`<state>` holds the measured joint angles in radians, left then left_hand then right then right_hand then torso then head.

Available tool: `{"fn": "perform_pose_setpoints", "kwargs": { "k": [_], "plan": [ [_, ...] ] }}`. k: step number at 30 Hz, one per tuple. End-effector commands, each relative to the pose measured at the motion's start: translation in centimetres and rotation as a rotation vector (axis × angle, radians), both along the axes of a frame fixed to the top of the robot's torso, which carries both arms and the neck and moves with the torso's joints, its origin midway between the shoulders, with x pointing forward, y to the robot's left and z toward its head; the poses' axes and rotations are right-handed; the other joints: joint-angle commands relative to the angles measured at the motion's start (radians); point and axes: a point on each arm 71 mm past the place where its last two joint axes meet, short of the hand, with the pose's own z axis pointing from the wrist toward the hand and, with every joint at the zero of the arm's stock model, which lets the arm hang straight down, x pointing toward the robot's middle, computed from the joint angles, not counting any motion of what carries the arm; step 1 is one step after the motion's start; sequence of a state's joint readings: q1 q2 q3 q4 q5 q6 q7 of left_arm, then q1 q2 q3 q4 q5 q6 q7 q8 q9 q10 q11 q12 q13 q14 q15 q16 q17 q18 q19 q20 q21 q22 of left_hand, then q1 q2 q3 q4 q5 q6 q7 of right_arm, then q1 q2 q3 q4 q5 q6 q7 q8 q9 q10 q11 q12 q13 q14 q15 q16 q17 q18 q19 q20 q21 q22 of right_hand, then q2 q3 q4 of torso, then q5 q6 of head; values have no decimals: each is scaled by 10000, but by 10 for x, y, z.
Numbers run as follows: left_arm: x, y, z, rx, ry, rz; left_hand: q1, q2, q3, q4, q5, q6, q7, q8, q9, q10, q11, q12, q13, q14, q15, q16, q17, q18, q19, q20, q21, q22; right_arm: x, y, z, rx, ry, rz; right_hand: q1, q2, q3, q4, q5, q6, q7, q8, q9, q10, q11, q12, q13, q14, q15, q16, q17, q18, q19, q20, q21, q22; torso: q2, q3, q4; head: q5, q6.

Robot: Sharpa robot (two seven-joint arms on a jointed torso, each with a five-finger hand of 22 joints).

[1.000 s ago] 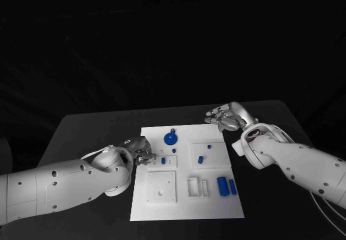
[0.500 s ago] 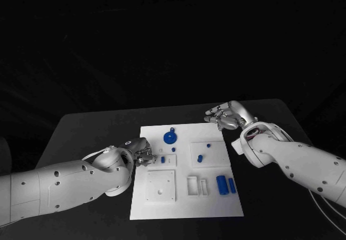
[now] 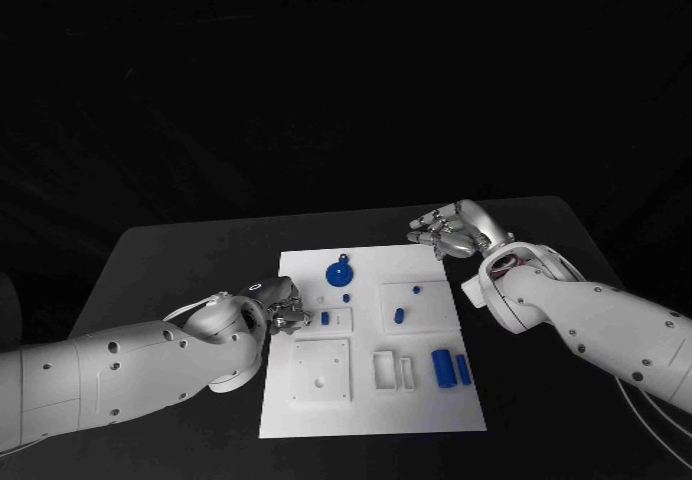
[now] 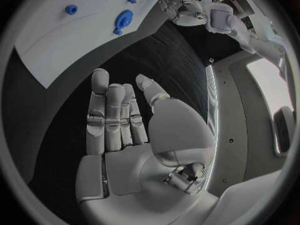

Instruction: Assemble the parts on the task board

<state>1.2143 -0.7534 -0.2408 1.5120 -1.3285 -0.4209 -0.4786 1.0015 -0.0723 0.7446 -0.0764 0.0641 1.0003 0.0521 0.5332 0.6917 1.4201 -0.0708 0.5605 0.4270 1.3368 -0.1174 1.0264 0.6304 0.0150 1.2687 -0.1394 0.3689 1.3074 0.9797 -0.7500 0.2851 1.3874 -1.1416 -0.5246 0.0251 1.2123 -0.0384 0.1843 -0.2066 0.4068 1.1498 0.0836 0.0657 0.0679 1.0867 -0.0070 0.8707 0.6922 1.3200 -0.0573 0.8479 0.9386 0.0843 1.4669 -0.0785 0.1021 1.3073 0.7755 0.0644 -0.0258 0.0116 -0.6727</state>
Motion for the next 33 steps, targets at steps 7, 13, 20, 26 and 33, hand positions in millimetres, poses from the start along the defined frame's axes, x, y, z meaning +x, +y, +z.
{"fn": "perform_pose_setpoints", "kwargs": {
  "k": [7, 13, 20, 26, 33],
  "plan": [
    [0, -1, -3, 26, 156, -71, 87, 7, 1319, -1390, -1, 626, -579, 14, 18, -12, -82, 95, 34, 14, -29, 81, 28, 145, -1, -18, 57, 210, 0, 2, 0, 6, -19, 146, -5, -80, 72, -2, 60, 79, -10, -32, -5, 27, -17, -44, -7, 14, -76, 8, 12, 134, 153, -47, -51, 107, 1, 3, -4, -7, -10],
    [1, 0, -4, 52, 150, -57, 87, 7, 1319, -1390, -1, 626, -579, 14, 18, -12, -82, 95, 34, 14, -29, 81, 28, 145, -1, -18, 57, 210, 0, 2, 0, 7, -19, 148, -5, -80, 72, -2, 60, 79, -10, -32, -5, 27, -17, -44, -7, 14, -76, 8, 12, 134, 153, -47, -51, 107, -4, 4, -5, -7, -9],
    [1, 0, -5, 96, 165, -57, 87, 7, 1319, -1390, -1, 626, -579, 14, 18, -12, -82, 95, 34, 14, -29, 81, 28, 145, -1, -18, 57, 210, 0, 2, 0, 8, -21, 148, -5, -80, 72, -2, 60, 79, -10, -32, -5, 27, -17, -44, -7, 14, -76, 8, 12, 134, 153, -47, -51, 107, -1, 4, -9, -12, 1],
    [2, 1, -6, 138, 226, -45, 87, 7, 1319, -1390, -1, 626, -579, 14, 18, -12, -82, 95, 34, 14, -29, 81, 28, 145, -1, -18, 57, 210, 0, 2, 0, 5, -20, 143, -3, -79, 87, 3, 77, 78, -11, -33, -5, 28, -19, -47, -7, 15, -77, 7, 17, 133, 157, -49, -55, 107, 0, 3, -4, -2, -3],
    [2, 1, -7, 234, 390, -38, 79, 19, 1312, -1393, -16, 609, -577, 23, 26, -25, -77, 98, 48, 12, -28, 72, 37, 147, -27, -16, 100, 198, 0, 2, 0, 3, -14, 144, -3, -79, 87, 3, 77, 78, -11, -33, -5, 28, -19, -47, -7, 15, -77, 7, 17, 133, 157, -49, -55, 107, -3, 2, -7, -3, -12]
  ]
}}
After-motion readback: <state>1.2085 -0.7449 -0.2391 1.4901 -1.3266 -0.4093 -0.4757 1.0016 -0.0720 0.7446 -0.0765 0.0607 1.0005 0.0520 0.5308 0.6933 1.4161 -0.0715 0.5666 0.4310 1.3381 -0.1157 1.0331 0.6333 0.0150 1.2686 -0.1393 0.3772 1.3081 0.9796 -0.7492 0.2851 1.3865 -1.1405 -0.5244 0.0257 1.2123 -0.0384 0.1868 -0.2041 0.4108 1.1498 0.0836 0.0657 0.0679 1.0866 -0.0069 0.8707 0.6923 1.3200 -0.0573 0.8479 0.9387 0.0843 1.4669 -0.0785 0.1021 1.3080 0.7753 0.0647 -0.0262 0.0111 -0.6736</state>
